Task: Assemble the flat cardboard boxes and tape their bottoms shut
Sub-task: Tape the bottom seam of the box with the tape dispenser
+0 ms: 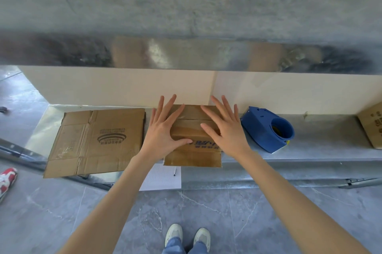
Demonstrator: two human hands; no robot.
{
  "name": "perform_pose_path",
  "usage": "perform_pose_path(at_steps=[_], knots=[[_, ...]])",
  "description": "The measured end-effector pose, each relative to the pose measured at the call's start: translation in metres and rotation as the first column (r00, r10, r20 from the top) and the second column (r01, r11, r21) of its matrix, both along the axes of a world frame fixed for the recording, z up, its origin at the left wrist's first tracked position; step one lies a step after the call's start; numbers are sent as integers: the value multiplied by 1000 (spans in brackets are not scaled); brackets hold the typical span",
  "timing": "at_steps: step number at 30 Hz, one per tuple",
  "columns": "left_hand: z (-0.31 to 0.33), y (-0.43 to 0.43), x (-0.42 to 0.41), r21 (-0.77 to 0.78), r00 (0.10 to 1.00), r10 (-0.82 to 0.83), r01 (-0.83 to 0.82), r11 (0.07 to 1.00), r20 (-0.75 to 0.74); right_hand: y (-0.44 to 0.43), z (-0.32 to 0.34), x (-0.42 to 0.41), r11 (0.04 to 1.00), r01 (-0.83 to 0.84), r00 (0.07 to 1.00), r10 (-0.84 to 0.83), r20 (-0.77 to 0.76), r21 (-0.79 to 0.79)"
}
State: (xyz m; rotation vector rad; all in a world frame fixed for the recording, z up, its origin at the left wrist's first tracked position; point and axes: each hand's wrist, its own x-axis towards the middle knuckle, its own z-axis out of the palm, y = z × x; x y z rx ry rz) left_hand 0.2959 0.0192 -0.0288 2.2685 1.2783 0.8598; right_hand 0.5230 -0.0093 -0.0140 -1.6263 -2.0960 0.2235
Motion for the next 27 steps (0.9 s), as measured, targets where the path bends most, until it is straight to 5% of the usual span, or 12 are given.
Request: perform_pose_path(at_steps=[6, 15, 18, 22, 27], knots=[[-5, -3, -5, 85, 990, -121, 127, 988, -76, 2, -3, 7, 968, -252, 941, 243, 235, 12], [-6, 1, -3, 22, 993, -110, 111, 994, -33, 6, -5, 7, 971, -236, 959, 237, 157, -25], [-2, -5, 0, -123, 994, -42, 54, 991, 100, 3, -4, 4, 987, -142, 985, 134, -105, -76], [0, -10, 8, -302, 951, 109, -18, 953, 288, -1, -8, -9, 989, 47, 842, -116, -527, -142], [-3, -9, 10, -295, 941, 111, -13, 956, 319, -3, -8, -16, 972, 88, 725, -212, -656, -216]])
